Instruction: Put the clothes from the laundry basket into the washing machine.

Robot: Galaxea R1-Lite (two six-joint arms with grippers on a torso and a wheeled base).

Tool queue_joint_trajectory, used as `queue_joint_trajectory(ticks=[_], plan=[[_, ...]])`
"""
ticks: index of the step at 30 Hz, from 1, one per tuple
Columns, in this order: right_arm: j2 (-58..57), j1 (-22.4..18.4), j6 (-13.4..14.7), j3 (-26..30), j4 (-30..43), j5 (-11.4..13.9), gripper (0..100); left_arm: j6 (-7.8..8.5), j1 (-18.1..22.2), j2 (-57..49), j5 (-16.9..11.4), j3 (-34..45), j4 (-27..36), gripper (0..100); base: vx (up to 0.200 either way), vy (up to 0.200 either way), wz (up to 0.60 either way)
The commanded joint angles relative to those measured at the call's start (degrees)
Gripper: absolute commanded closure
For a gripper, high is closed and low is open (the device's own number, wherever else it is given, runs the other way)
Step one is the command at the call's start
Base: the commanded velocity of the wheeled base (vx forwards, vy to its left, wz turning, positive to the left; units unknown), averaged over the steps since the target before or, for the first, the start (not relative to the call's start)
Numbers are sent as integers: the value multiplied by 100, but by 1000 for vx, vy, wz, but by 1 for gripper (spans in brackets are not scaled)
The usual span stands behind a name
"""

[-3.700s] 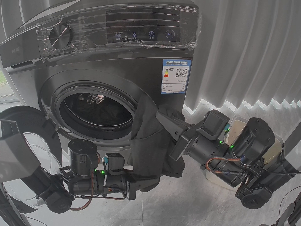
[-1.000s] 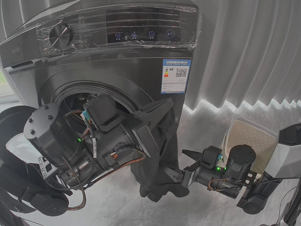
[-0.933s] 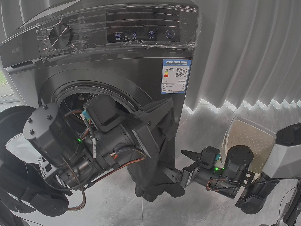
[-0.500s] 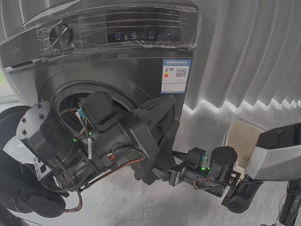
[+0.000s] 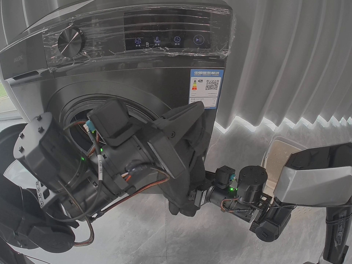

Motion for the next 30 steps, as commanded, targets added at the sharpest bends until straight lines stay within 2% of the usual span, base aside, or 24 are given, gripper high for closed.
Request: queue_joint_trajectory(ticks=[1, 8, 9, 18, 23, 30], plan=[[-26, 54, -9, 39, -29, -1, 100, -32, 10, 4, -1, -46, -4, 100, 0, 0, 0], [-395, 265, -18, 443, -29, -10, 100, -32, 177, 56, 8, -125, -4, 100, 0, 0, 0], [-737, 458, -9, 803, -21, -10, 100, -41, 300, 74, -1, -125, 5, 100, 0, 0, 0], [-2056, 1214, -18, 1955, 15, 16, 100, -111, 774, 478, -1, -248, -4, 100, 0, 0, 0], [-2539, 1460, -27, 2183, 23, 60, 100, -111, 880, 891, -1, -292, -83, 100, 0, 0, 0], [-2785, 1434, -27, 2245, 23, 271, 100, -102, 977, 1252, -1, -283, -118, 100, 0, 0, 0]])
